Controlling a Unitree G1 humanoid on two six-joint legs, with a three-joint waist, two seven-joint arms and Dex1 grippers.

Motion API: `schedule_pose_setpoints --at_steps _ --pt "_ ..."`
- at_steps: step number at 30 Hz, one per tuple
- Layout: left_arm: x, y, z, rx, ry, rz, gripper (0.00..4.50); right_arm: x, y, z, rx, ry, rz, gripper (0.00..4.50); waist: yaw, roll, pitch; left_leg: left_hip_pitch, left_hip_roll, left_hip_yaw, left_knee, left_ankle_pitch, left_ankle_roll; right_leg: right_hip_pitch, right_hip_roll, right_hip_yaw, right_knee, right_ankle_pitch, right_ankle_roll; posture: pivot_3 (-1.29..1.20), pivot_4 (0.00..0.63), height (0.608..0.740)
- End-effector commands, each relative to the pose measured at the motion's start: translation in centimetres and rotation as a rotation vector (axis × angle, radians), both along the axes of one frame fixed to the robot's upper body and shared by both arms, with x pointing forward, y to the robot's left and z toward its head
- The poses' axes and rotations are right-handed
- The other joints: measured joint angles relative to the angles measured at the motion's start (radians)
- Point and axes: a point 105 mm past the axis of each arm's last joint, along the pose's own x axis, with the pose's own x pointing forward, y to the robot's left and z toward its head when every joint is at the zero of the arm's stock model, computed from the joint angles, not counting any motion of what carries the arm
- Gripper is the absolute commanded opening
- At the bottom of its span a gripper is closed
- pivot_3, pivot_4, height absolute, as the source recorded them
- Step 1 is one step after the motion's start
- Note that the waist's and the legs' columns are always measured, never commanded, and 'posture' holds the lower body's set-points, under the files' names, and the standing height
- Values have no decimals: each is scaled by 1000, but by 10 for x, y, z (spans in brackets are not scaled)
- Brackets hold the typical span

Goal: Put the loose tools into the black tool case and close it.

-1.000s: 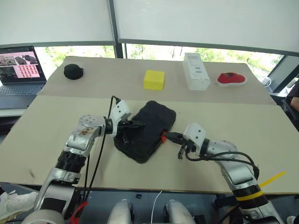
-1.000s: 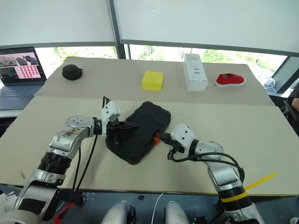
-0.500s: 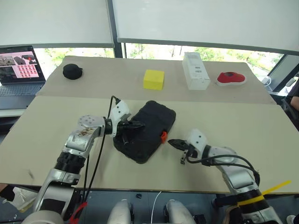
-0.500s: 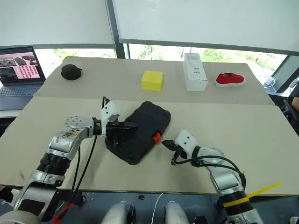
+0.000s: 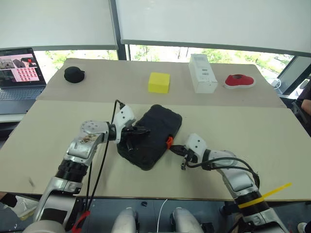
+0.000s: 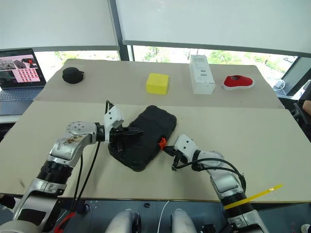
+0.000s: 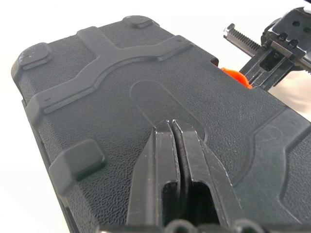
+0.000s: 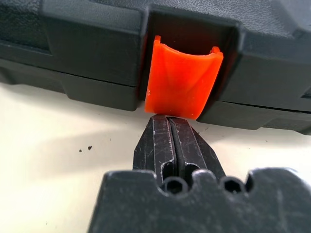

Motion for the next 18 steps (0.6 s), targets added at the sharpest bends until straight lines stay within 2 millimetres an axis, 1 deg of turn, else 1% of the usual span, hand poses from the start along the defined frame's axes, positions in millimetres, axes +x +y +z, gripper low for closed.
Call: schedule_pose_setpoints --at_steps 1,4,11,18 --pt "-12 3 -43 77 145 8 132 -2 -1 26 -11 -55 36 0 0 0 0 0 0 0 0 0 0 0 0 0 0 0 0 0 150 740" --pt "-12 3 -44 74 149 10 132 -8 -4 24 -62 -32 68 0 1 0 0 0 0 0 -1 0 0 0 0 0 0 0 0 0 150 740" --pt "-13 -1 -45 65 154 6 132 -3 12 27 -17 -53 79 0 1 0 0 1 0 0 -1 0 0 0 0 0 -1 0 0 0 150 740" --pt "-16 4 -49 80 169 12 132 4 20 28 7 -74 75 0 -4 1 0 1 0 0 -1 0 0 0 1 0 0 -1 -1 0 150 740"
